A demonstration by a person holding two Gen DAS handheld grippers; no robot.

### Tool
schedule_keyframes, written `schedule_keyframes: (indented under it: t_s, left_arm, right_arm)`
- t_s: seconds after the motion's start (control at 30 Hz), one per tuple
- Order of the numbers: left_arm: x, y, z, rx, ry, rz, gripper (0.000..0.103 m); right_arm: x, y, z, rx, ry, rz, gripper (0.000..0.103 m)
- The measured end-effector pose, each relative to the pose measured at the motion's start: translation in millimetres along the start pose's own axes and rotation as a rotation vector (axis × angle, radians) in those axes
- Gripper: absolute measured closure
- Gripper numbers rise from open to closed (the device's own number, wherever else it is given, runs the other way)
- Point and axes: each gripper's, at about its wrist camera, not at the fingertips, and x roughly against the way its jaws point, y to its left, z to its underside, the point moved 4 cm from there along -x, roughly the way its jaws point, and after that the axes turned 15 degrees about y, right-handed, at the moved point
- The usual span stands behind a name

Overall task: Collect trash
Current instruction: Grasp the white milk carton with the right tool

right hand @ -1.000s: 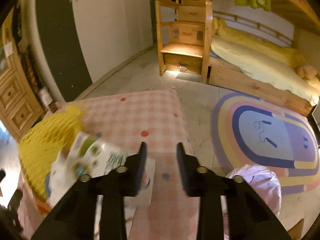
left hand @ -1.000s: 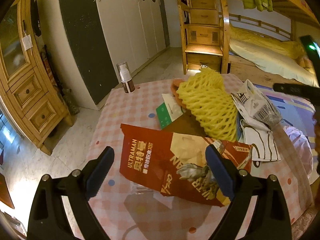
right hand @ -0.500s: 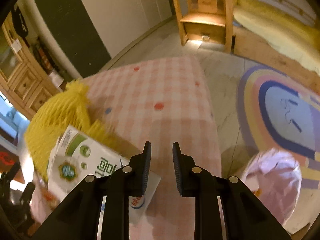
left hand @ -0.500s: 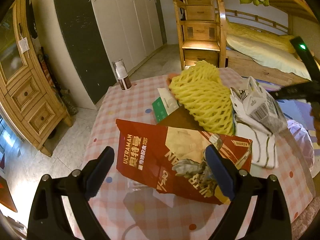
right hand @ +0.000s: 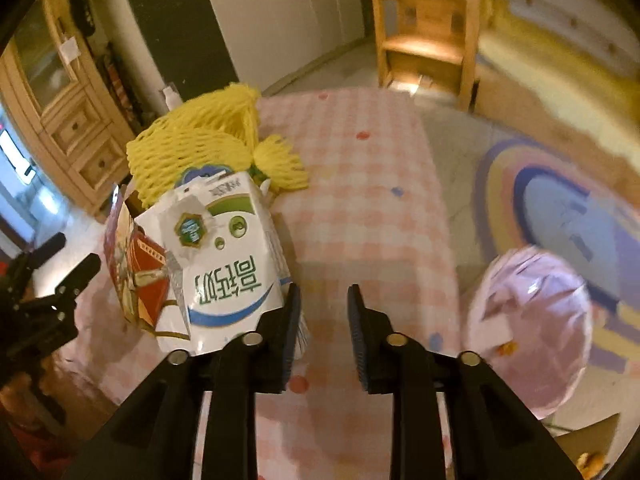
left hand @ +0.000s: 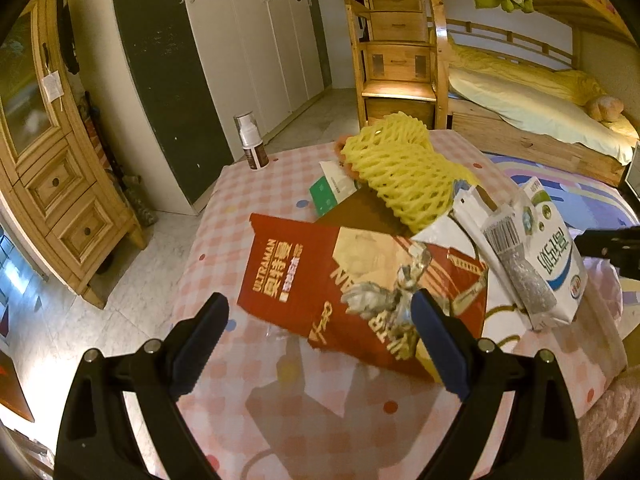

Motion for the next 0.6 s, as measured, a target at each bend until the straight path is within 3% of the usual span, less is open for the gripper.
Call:
schedule_keyframes:
  t_s: [0.17, 0.37, 0.5, 0.6]
  left_arm:
    - [4.0, 4.4, 9.8, 0.009, 0.006, 0.009, 0.013]
    - [5.4, 6.7, 19.7, 0.009, 0.023, 0.014, 0.013]
    - [3.8, 10.6, 27.3, 0.016, 0.037, 0.013, 0.013]
    - [2.8, 15.0, 33.1, 0.024, 0.045, 0.013, 0.013]
  right_arm:
    - [16.9, 13.6, 5.9, 0.042, -0.094, -0.041, 0.029]
    - [-6.5, 37.1, 1.9, 0.143, 0.01, -0.055, 0.023]
    - [-17.6, 55.4, 7.3, 0.222, 0.063, 0.02, 0.021]
    - [-21.1, 65.6, 13.6, 0.268, 0.071, 0.085, 0.028]
